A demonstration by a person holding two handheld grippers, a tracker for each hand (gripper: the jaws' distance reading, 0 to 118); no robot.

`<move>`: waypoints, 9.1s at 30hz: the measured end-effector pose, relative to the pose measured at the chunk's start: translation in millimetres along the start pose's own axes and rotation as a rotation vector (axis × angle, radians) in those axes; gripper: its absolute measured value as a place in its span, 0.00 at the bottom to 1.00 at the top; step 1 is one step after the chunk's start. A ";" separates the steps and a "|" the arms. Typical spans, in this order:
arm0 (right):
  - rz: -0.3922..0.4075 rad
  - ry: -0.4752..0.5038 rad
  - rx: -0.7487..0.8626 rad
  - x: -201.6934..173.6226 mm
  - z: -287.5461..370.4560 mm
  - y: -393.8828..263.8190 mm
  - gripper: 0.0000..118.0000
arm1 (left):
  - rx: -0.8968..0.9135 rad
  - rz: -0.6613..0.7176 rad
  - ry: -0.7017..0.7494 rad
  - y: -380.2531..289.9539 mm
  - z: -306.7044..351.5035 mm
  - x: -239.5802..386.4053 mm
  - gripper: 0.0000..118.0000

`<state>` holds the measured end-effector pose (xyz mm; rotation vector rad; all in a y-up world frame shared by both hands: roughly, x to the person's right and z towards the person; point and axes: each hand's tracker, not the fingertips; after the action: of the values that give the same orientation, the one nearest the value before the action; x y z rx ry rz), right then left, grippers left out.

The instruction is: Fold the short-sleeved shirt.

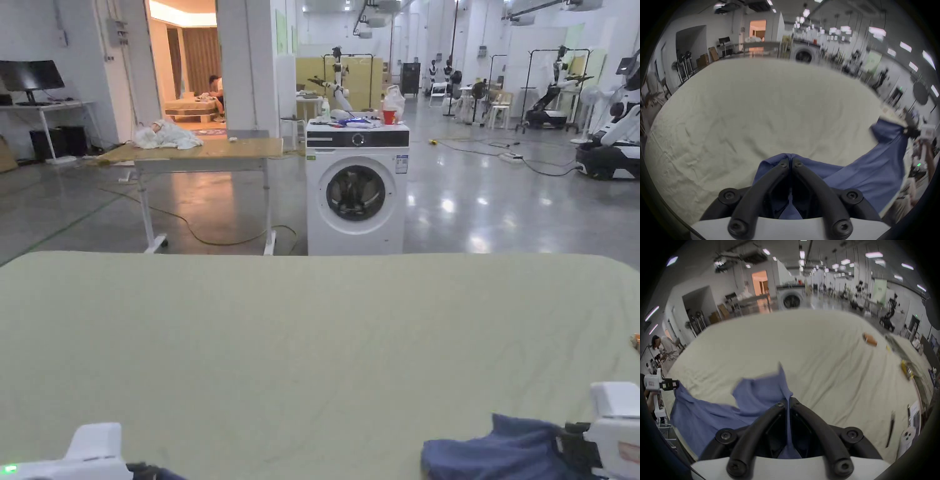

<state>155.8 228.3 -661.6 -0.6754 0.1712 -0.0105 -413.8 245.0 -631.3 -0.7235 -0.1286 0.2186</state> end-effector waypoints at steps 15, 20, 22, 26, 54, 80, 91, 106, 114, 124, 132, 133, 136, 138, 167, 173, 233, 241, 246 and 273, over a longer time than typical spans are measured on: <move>0.021 -0.090 0.562 -33.1 194.9 176.0 0.00 | 0.599 -0.113 -0.099 142.7 233.4 68.6 0.00; 0.043 -0.162 0.632 -44.4 213.3 237.5 0.00 | 0.670 -0.099 -0.052 191.5 246.3 83.1 0.00; 0.047 -0.179 0.639 -48.4 213.9 258.9 0.00 | 0.685 -0.137 0.025 212.2 238.0 89.0 0.00; 0.036 -0.222 0.648 -51.8 204.7 294.2 0.00 | 0.674 -0.113 0.031 250.2 225.1 91.7 0.00; 0.067 -0.390 0.762 -77.7 109.1 460.1 0.00 | 0.647 -0.032 0.116 397.5 68.9 85.9 0.00; 0.019 -0.073 0.492 -58.0 77.6 119.1 0.00 | 0.251 -0.028 -0.091 80.8 16.8 14.9 0.00; -0.110 -0.072 0.341 -38.8 157.3 -119.4 0.00 | 0.177 0.167 -0.130 -108.6 102.8 -31.6 0.00; -0.191 -0.163 0.050 -31.4 119.8 -240.0 0.46 | 0.006 0.207 -0.071 -170.0 67.8 -48.4 0.60; -0.161 -0.227 0.198 -28.9 155.2 -225.3 0.74 | 0.249 -0.138 0.176 -178.2 120.5 18.8 0.81; 0.007 -0.030 0.487 -107.9 201.6 -149.3 0.73 | 0.676 -0.295 0.132 -167.6 227.0 111.9 0.81; -0.003 0.061 0.531 -134.2 208.0 -136.0 0.07 | 0.737 -0.297 0.103 -172.8 258.3 130.4 0.04; 0.003 0.061 0.533 -134.6 207.7 -136.3 0.03 | 0.735 -0.298 0.108 -169.9 256.6 132.4 0.03; -0.001 0.061 0.528 -134.5 205.5 -137.2 0.00 | 0.711 -0.324 0.092 -171.2 257.2 132.2 0.00; -0.006 0.055 0.528 -134.7 204.2 -138.3 0.00 | 0.705 -0.333 0.096 -170.8 254.9 131.0 0.00; -0.133 0.001 0.355 -110.4 190.5 -174.5 0.00 | -0.031 -0.030 0.094 -207.4 70.8 14.7 0.51; -0.165 -0.145 0.255 -90.8 190.9 -191.6 0.00 | -0.055 -0.067 0.113 -210.5 64.0 20.1 0.06; -0.180 -0.125 -0.058 -8.0 -60.8 -74.1 0.15 | -0.109 0.091 0.040 -48.0 -43.4 -23.3 0.26; -0.105 -0.142 0.044 -12.1 -29.8 -72.5 0.55 | 0.174 0.120 0.015 -48.6 28.6 -22.1 0.78; -0.094 -0.023 0.260 -33.3 48.5 -80.4 0.55 | 0.434 -0.096 0.046 -74.2 112.7 26.3 0.78; 0.057 0.100 0.520 -154.7 185.0 -123.8 0.00 | 0.674 -0.268 0.026 -152.2 240.4 126.1 0.00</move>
<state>38.7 256.6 -418.7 -0.1511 0.2716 -0.0324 -314.2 318.9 -345.8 -0.0347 -0.1160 -0.0110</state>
